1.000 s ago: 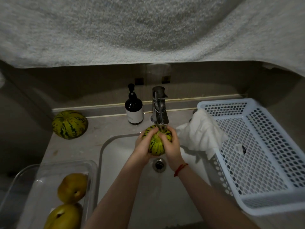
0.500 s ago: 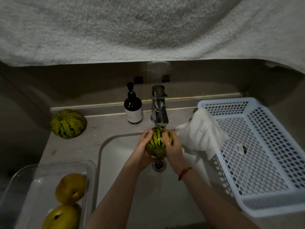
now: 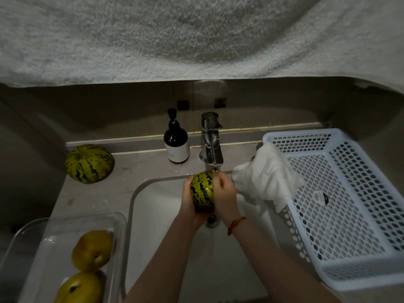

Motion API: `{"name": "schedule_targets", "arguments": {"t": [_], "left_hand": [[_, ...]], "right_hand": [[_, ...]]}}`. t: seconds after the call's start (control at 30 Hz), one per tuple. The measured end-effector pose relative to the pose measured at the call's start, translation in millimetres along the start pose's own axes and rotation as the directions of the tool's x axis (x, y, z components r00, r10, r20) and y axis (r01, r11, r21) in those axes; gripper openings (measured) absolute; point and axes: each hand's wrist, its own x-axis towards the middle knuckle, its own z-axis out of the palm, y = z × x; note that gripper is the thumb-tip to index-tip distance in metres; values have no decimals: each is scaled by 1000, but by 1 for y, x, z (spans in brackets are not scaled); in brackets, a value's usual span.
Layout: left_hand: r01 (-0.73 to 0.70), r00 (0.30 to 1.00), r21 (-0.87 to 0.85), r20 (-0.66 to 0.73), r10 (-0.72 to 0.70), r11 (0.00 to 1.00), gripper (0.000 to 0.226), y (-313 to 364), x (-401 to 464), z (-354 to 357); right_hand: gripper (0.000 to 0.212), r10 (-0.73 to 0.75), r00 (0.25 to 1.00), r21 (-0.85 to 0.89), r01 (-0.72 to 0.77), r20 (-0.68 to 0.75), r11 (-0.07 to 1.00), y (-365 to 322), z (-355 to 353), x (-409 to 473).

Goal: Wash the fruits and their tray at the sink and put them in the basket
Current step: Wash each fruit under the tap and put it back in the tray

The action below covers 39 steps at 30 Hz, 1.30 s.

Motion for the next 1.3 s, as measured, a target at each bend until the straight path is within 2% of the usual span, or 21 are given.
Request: {"name": "schedule_targets", "arguments": {"t": [0.07, 0.13, 0.17, 0.23, 0.3, 0.37, 0.43, 0.53, 0.6, 0.7, 0.8, 0.93, 1.07, 1.2, 1.3], "left_hand": [[-31, 999, -37, -21, 31, 999, 55, -6, 2, 0], [-56, 997, -21, -52, 55, 998, 56, -7, 4, -1], [-67, 996, -12, -65, 66, 998, 56, -6, 4, -2], [-92, 992, 1, -87, 92, 996, 55, -1, 3, -3], [-117, 987, 26, -107, 119, 993, 55, 3, 0, -4], [-122, 981, 80, -139, 133, 989, 57, 2, -2, -3], [-131, 967, 125, -201, 154, 984, 55, 0, -2, -1], [-140, 945, 188, -266, 187, 972, 49, -5, 0, 1], [-134, 933, 231, -299, 201, 964, 45, -7, 1, 3], [-124, 932, 225, -307, 192, 966, 46, -8, 0, 9], [-105, 935, 249, -304, 181, 963, 48, -6, -1, 15], [-133, 903, 295, -358, 239, 946, 34, -2, -5, 12], [-101, 897, 278, -390, 209, 955, 39, 1, -12, 9], [-77, 870, 321, -441, 221, 944, 42, 6, -24, 7], [-85, 859, 270, -467, 207, 959, 47, 13, -35, 6]], "right_hand": [[17, 146, 982, -24, -150, -122, 988, -7, 6, 7], [16, 278, 949, 12, -280, -148, 960, -9, 8, 11], [18, 256, 956, -2, -259, -141, 966, -8, 9, 10], [22, 103, 991, -55, -108, -91, 993, -7, 10, 4], [25, 6, 999, -77, -2, 50, 997, -5, 3, -1], [32, 13, 981, -149, 16, 194, 989, -5, -12, 6], [41, 20, 969, -228, 38, 244, 973, -10, -32, 17], [43, 67, 981, -154, -38, 182, 987, -45, -60, 35], [47, -17, 988, -169, 43, 156, 985, -79, -68, 48], [61, -152, 975, -361, 203, 165, 910, -121, -63, 64], [55, -103, 965, -408, 197, 241, 892, -136, -51, 67], [42, 20, 951, -315, 81, 307, 946, -129, -48, 63], [42, 19, 950, -464, 134, 311, 876, -119, -48, 54], [48, -73, 963, -583, 216, 259, 783, -128, -47, 49], [50, -236, 963, -635, 263, 129, 726, -133, -48, 38]]}}
